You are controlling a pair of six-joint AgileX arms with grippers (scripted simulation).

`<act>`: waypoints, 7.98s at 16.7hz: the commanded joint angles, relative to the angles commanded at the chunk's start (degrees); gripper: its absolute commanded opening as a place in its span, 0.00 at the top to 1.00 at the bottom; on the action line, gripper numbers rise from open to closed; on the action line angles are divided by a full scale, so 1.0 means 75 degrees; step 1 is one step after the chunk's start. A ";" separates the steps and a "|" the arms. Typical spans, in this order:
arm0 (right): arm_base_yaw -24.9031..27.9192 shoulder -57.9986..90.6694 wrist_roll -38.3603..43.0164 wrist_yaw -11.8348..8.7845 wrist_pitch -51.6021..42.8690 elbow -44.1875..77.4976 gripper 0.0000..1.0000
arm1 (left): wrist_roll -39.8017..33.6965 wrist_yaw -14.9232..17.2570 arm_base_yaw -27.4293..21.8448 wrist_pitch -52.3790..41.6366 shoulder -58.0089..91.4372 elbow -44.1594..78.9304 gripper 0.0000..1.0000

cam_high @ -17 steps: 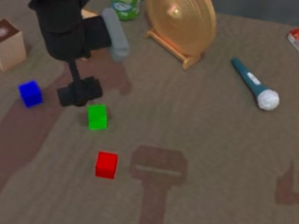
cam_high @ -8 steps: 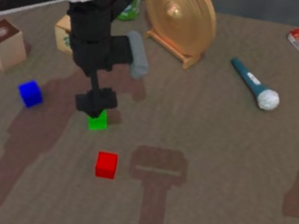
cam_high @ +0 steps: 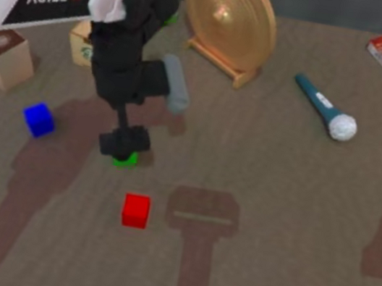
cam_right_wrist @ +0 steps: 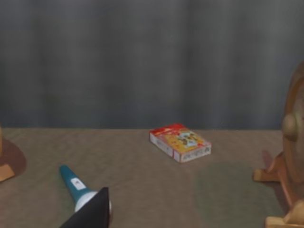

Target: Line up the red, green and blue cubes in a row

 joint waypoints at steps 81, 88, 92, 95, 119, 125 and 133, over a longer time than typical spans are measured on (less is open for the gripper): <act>0.0000 0.0000 0.0000 0.0000 0.0000 0.0000 0.00 | -0.0292 0.0044 -0.2640 0.0911 -0.0390 -0.1236 0.32; 0.0000 0.0000 0.0000 0.0000 0.0000 0.0000 0.00 | -0.0292 0.0044 -0.2640 0.0911 -0.0390 -0.1236 0.00; 0.0000 0.0000 0.0000 0.0000 0.0000 0.0000 0.00 | -0.0292 0.0044 -0.2640 0.0911 -0.0390 -0.1236 0.00; 0.0000 0.0000 0.0000 0.0000 0.0000 0.0000 0.00 | -0.0292 0.0044 -0.2621 0.0884 -0.0400 -0.1211 0.00; 0.0000 0.0000 0.0000 0.0000 0.0000 0.0000 0.00 | -0.0405 0.0000 0.1629 -0.0733 -0.0576 0.0096 0.00; 0.0000 0.0000 0.0000 0.0000 0.0000 0.0000 0.00 | -0.0431 -0.0005 0.2395 -0.0656 -0.0533 0.0121 0.00; 0.0000 0.0000 0.0000 0.0000 0.0000 0.0000 0.00 | -0.0429 -0.0001 0.2396 0.0552 -0.0068 -0.0587 0.00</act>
